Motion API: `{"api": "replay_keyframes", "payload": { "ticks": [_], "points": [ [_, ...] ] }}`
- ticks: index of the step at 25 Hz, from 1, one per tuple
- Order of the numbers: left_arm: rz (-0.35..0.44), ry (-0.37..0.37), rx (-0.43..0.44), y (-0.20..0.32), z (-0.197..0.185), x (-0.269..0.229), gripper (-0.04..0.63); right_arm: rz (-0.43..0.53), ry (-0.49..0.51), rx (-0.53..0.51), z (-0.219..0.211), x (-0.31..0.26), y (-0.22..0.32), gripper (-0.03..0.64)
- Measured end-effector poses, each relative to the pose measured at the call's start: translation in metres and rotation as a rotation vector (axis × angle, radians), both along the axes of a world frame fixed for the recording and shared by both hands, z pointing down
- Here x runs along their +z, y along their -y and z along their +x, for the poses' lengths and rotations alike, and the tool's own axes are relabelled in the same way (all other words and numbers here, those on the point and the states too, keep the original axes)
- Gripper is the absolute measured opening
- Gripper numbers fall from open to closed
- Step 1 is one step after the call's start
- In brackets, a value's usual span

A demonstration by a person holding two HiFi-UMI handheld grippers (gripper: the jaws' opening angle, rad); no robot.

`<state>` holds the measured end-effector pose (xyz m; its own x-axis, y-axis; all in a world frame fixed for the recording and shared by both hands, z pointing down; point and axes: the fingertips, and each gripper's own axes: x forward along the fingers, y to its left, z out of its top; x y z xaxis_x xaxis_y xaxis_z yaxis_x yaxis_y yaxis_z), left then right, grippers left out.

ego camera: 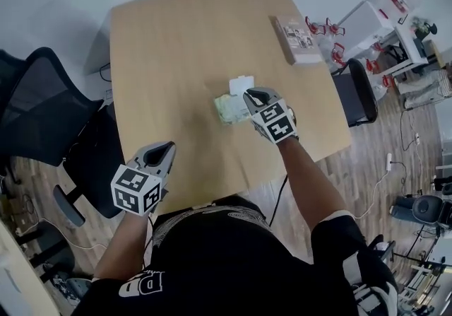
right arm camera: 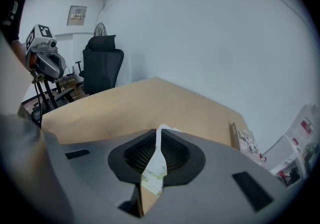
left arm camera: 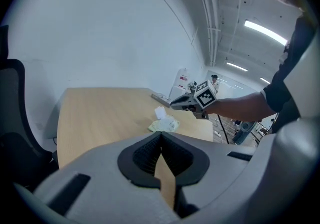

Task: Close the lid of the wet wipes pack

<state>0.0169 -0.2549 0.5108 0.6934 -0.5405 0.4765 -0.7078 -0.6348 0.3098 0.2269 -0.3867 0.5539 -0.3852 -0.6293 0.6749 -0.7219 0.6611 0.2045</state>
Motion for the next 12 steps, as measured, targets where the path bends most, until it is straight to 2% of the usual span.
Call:
{"api": "replay_keyframes", "payload": {
  "ticks": [12],
  "points": [
    [-0.016,0.006,-0.073,0.001,-0.001,0.002,0.017,-0.010,-0.213,-0.190,-0.001,0.023,0.050,0.063]
  ]
}}
